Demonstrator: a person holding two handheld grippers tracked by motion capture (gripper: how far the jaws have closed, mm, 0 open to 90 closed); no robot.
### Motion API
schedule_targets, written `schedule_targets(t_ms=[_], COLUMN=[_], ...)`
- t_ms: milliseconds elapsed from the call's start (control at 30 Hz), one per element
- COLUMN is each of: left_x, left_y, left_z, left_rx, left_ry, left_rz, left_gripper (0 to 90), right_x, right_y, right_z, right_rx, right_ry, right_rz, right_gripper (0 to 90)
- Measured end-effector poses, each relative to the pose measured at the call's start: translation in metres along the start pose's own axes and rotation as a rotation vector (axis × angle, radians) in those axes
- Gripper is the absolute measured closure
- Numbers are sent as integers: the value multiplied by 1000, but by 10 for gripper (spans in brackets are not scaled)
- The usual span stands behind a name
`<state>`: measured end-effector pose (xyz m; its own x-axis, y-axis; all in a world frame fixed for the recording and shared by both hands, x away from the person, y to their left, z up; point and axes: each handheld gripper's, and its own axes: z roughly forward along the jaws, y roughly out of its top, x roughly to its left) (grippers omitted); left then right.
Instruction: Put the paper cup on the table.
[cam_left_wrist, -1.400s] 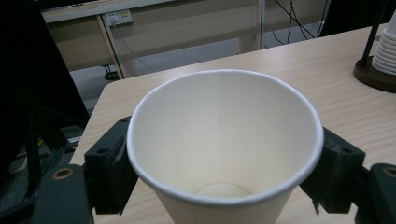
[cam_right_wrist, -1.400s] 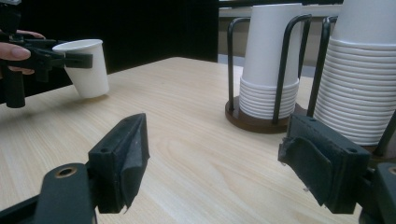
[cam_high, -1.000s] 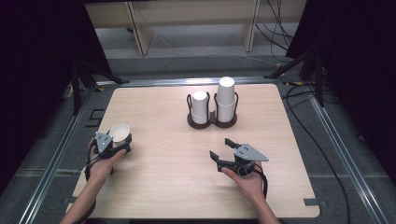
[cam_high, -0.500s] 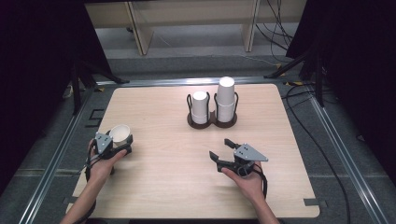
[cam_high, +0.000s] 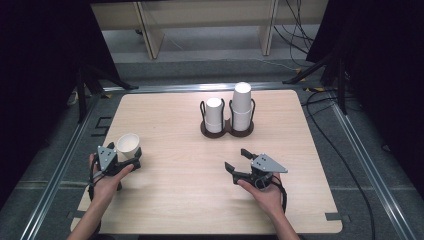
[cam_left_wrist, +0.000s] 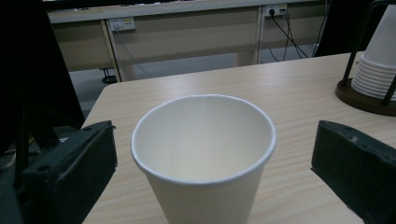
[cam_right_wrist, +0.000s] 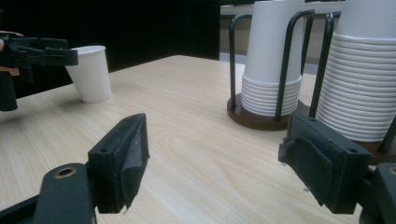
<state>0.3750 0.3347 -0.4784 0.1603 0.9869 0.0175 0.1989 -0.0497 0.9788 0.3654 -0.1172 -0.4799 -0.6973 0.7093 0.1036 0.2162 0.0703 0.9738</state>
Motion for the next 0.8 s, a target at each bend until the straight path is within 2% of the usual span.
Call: schedule_targets(t_ms=[100, 133, 233, 333, 367, 500, 533, 600, 667, 700, 733, 767, 800], left_x=[-6, -7, -12, -19, -19, -23, -24, -26, -27, -29, -31, -33, -35], left_y=[1, 2, 3, 0, 1, 1, 1, 1, 2, 2, 3, 3, 3], left_z=[-5, -8, -11, -13, -14, -15, -16, -17, -20, -20, -23, -24, -25], left_rx=[-6, -1, -4, -8, -6, -13, -13, -23, -25, -32, -25, -25, -27], left_ry=[-8, -17, -40, -54, -59, -52, -48, -41, -48, -45, -59, -68, -73], left_rz=[-4, 10, 16, -3, 15, 9, 8, 2, 5, -5, 9, 6, 6], left_gripper=[0, 0, 0, 0, 0, 0, 0, 0, 0, 0, 0, 0, 0], right_x=[0, 0, 0, -1, -2, -1, -2, -2, -3, -3, -3, -2, -2], right_y=[0, 0, 0, 0, 0, 0, 0, 0, 1, 1, 1, 0, 0], right_z=[0, 0, 0, -1, -1, -1, -1, -1, -2, -3, -2, -1, -1], right_rx=[-2, -1, 0, -1, -5, 1, -5, -6, -1, 6, 3, -5, -7], right_ry=[0, -1, -4, -13, -14, -8, -8, -8, -8, -20, -20, -8, -9], right_rz=[2, 1, 2, -11, -17, 2, -25, -26, -23, -27, -30, -14, -22], right_gripper=[227, 227, 227, 227, 227, 227, 227, 227, 227, 227, 227, 227, 227])
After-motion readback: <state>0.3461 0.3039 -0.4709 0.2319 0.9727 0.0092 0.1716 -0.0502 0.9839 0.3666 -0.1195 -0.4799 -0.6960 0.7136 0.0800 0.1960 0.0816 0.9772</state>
